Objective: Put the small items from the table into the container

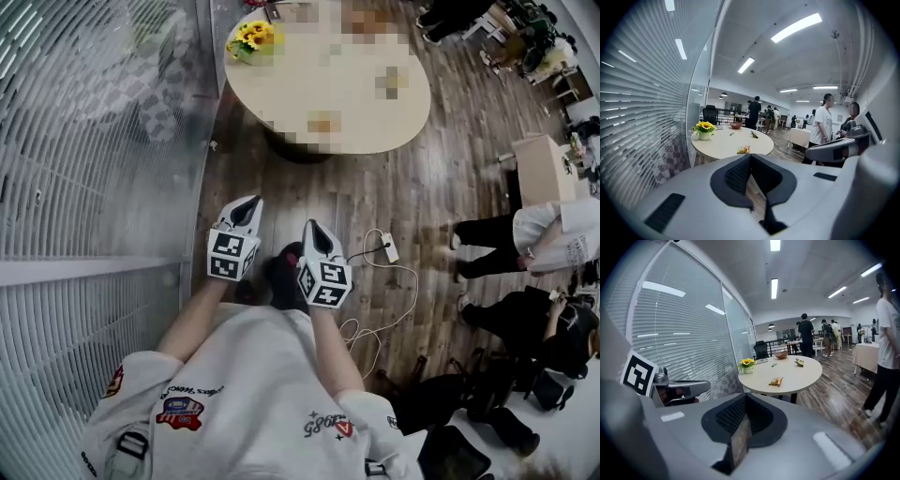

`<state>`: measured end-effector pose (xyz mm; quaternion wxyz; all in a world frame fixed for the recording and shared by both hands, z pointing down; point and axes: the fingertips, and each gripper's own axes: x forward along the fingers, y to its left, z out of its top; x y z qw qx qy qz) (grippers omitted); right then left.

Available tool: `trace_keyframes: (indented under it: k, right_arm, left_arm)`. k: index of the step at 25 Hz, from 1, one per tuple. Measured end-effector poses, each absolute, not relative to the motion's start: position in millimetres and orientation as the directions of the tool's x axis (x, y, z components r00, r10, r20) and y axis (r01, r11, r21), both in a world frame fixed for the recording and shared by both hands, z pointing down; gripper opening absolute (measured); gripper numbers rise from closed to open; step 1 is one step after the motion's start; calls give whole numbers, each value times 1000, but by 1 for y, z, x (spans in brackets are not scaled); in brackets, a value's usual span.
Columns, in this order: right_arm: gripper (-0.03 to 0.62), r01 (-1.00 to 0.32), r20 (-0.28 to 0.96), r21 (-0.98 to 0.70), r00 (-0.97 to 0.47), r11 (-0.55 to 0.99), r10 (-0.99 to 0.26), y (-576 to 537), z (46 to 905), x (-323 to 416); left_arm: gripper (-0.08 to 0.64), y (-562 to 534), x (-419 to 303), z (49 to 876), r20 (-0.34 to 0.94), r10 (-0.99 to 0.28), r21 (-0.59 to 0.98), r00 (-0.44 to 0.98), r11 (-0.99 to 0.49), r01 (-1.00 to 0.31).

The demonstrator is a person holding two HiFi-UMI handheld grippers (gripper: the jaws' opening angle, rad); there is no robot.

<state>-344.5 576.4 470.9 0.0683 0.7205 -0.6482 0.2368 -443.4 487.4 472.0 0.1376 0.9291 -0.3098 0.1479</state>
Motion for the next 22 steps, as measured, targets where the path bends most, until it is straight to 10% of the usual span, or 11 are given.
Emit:
trace_keyframes:
  k: [22]
  right_arm:
    - [2,-964,466,-259,-73,-56,-882,379,499,-155]
  left_arm:
    - [6,286,-254,466,402,-581,113,708,-736,-668]
